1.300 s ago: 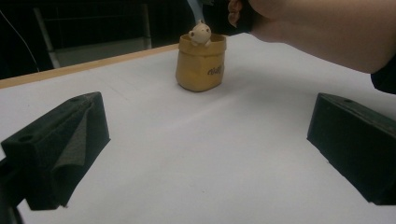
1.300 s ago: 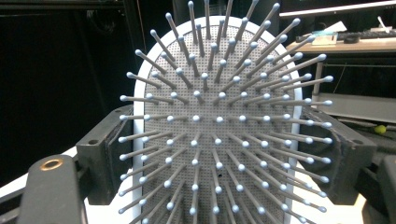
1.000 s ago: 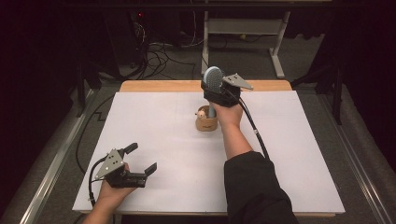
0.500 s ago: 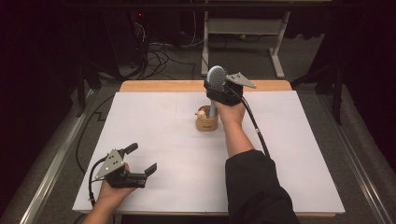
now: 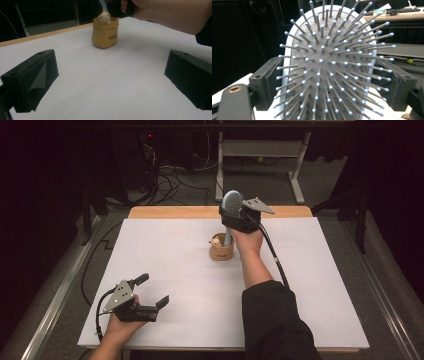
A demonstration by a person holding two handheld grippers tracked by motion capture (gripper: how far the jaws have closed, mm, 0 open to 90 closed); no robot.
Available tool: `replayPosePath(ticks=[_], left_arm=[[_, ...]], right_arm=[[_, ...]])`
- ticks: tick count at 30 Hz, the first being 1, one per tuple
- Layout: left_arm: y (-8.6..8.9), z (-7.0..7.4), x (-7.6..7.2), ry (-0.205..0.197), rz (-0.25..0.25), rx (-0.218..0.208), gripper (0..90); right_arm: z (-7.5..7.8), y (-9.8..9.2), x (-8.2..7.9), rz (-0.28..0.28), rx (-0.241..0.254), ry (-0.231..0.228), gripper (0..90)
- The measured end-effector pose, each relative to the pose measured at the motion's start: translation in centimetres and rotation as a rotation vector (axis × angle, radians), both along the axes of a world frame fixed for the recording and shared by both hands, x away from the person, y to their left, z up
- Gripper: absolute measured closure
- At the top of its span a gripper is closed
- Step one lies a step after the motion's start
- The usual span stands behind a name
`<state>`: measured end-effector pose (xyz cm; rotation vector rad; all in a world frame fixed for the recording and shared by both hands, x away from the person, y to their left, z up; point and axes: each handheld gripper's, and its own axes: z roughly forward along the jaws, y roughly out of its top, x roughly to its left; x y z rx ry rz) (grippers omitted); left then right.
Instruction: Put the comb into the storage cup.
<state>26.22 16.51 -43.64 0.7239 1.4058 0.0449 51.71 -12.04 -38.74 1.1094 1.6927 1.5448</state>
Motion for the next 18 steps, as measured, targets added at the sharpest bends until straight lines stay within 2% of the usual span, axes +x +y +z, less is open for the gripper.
replayPosePath(ticks=[18], left_arm=[[-0.02,-0.06,0.04,0.002,-0.002,0.003,0.1]], right_arm=[[0.03,0.02,-0.07,-0.005,-0.010,0.004,15.8]])
